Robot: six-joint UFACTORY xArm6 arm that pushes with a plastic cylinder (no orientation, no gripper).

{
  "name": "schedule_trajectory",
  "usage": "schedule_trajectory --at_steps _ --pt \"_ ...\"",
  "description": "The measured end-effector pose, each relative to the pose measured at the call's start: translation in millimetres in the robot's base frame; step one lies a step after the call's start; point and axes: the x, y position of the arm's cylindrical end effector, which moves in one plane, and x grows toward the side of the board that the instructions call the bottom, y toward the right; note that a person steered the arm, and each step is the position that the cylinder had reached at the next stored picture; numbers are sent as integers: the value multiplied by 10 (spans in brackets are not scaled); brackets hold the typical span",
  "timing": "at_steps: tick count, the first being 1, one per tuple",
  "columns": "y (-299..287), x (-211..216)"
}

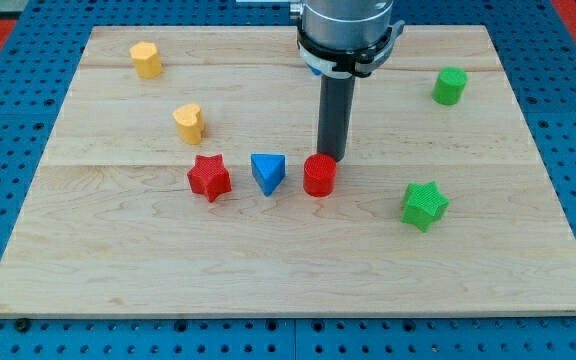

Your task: Push the blue cube to the right of thee red circle

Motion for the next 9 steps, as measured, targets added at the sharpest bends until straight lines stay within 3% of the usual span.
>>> schedule_trajectory --at_steps 2,4,5,6,8,9 --pt "-29 -276" --pt "-26 -1049" --pt "-292 -1395" --pt "-841 -1447" --pt "-547 -2155" --pt "-149 -2151"
